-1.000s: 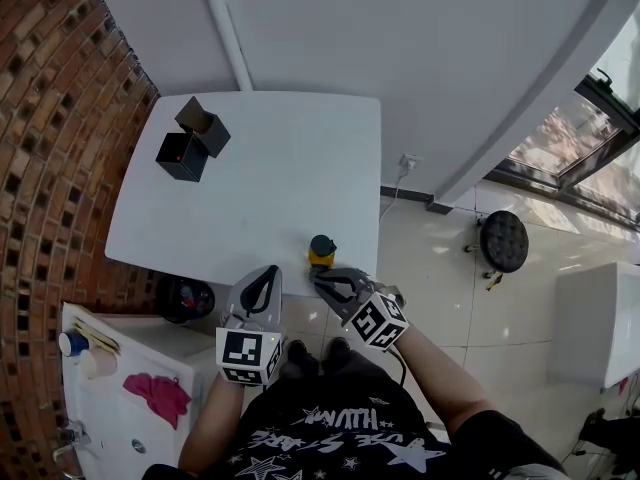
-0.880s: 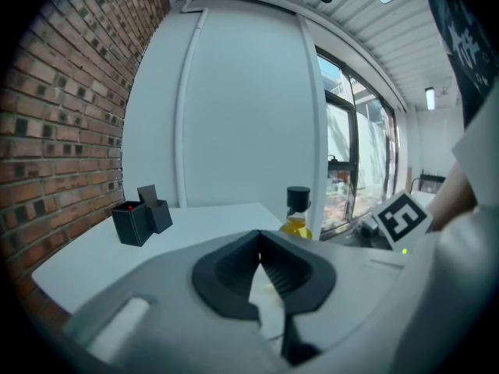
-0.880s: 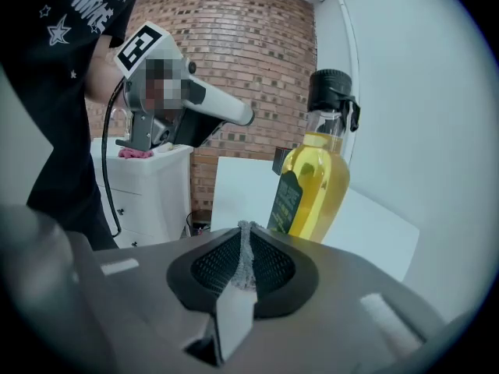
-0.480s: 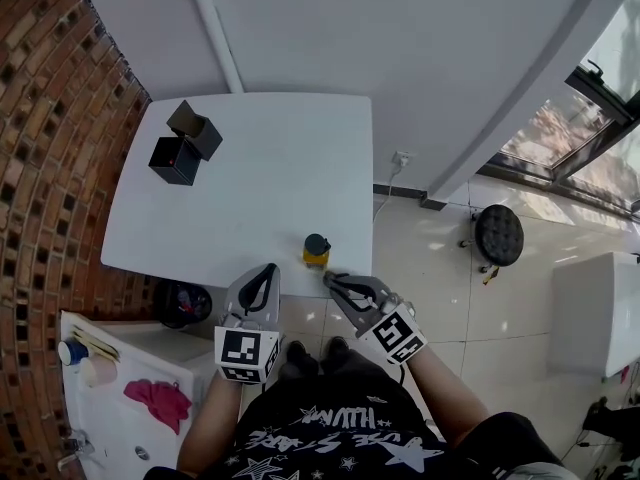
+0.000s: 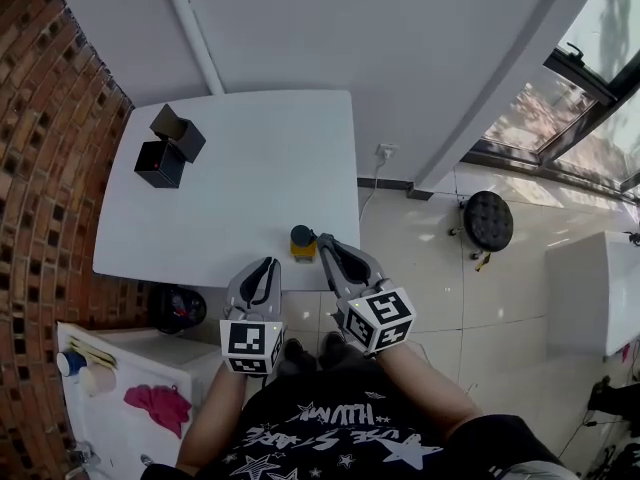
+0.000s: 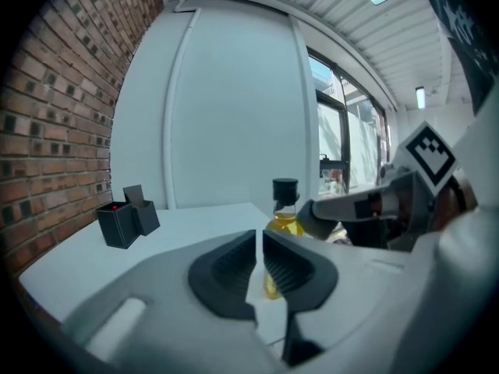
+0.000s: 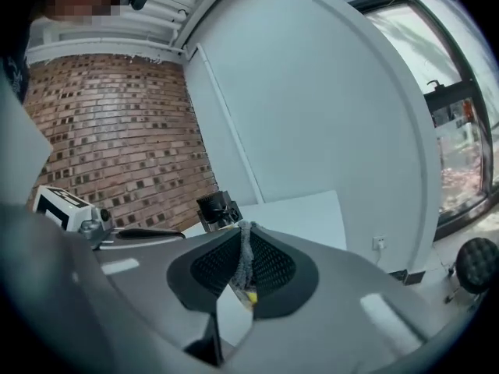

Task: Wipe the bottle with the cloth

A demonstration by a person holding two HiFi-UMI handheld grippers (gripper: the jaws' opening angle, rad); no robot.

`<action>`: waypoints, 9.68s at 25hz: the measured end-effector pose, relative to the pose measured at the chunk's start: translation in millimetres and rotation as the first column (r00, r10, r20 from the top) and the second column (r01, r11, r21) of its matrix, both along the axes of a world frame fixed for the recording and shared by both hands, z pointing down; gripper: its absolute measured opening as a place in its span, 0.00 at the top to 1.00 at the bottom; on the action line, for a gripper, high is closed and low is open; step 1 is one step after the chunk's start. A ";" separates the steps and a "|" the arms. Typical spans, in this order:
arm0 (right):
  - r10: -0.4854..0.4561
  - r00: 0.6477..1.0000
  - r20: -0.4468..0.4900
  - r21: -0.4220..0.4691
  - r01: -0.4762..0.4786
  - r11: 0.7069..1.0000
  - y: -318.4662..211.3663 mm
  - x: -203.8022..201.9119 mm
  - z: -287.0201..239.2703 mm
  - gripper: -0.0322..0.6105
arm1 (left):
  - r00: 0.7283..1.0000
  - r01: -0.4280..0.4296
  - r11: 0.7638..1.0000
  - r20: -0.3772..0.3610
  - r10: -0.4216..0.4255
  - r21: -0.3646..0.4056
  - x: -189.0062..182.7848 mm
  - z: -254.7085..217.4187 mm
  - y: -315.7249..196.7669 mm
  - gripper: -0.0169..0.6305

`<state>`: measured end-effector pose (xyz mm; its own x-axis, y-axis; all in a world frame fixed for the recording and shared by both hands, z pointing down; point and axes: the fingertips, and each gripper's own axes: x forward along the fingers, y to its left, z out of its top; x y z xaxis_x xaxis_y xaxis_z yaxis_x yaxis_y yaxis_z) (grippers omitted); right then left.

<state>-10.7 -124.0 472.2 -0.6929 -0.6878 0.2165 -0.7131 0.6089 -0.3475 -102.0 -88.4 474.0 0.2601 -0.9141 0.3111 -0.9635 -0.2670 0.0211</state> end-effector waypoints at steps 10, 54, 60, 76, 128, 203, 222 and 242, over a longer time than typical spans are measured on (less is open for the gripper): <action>0.042 0.998 -0.037 -0.071 -0.045 0.996 1.8 -0.8 34.0 0.89 | 1.000 -0.018 1.000 -0.013 0.018 -0.009 5.3 1.5 4.9 0.93; 0.065 0.989 -0.130 -0.134 -0.083 0.988 -18.7 61.7 79.3 0.89 | 0.930 0.330 0.943 0.186 -0.316 -0.048 37.3 52.3 -50.4 0.42; 0.048 0.991 -0.123 -0.131 -0.064 0.989 -24.9 68.1 77.7 0.89 | 0.909 0.380 0.924 0.200 -0.365 -0.044 31.0 52.7 -51.8 0.44; 0.060 0.993 -0.099 -0.068 -0.067 0.995 -27.8 58.7 58.1 0.89 | 0.977 0.086 0.996 0.198 -0.080 -0.023 44.6 51.9 -49.2 0.57; -0.076 0.985 0.155 -0.165 0.101 0.981 -12.0 -3.3 23.8 0.89 | 0.889 -0.458 0.889 -0.035 0.457 0.001 31.7 38.7 6.6 0.53; -0.098 0.986 0.132 -0.223 0.126 0.967 -22.2 36.8 46.6 0.89 | 0.964 0.260 0.961 0.090 -0.252 -0.095 41.0 69.9 -33.6 0.64; -0.126 0.983 0.132 -0.189 0.149 0.971 -13.2 17.8 30.0 0.89 | 0.924 -0.380 0.924 -0.045 0.379 -0.042 58.6 62.9 -21.9 0.65; -0.141 0.973 0.184 -0.160 0.172 0.972 -8.1 -14.0 5.4 0.89 | 0.720 -0.693 0.719 -0.008 0.694 -0.057 54.6 74.4 -16.8 0.65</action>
